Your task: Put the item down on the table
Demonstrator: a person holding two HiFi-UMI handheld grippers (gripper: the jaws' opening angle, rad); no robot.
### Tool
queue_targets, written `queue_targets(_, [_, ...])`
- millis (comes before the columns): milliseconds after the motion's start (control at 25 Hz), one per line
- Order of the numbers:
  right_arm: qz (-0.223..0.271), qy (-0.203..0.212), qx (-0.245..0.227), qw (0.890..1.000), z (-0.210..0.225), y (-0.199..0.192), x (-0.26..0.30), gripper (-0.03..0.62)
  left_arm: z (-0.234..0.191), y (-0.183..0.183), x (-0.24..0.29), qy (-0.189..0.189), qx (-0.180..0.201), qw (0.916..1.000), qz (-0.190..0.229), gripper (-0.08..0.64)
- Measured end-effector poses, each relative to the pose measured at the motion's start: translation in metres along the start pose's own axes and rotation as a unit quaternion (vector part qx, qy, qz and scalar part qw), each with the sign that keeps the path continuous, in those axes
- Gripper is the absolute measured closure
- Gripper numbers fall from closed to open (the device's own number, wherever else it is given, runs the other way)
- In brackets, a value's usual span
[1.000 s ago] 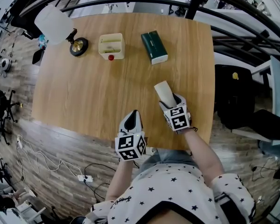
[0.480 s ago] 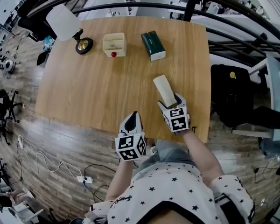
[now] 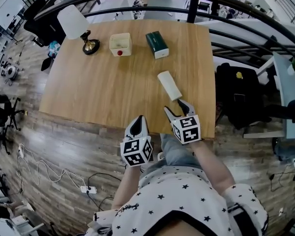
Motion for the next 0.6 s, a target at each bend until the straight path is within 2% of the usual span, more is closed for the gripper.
queue_targets(280, [0.047, 0.003, -0.001, 0.999, -0.021, 0.004, -0.059, 0.447, 0.021, -0.008, -0.037, -0.004, 0.004, 0.9999, 0.015, 0.546])
queue_targets(480, [0.072, 0.006, -0.003, 0.997, -0.029, 0.0, -0.091, 0.56, 0.037, -0.013, -0.056, -0.012, 0.016, 0.9996, 0.021, 0.546])
queue_targets(600, [0.083, 0.006, -0.001, 0.996, -0.033, -0.003, -0.107, 0.581, 0.046, -0.016, -0.066, -0.019, 0.022, 0.9992, 0.026, 0.546])
Point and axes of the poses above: the fingertips, and each gripper's own axes: x forward along the fingers, z to its right, y out of its top, the point moved 8 cm from there along -x, backward along the fingers, and after that the axes turned 1 degree about x, right-handed, at the moved point
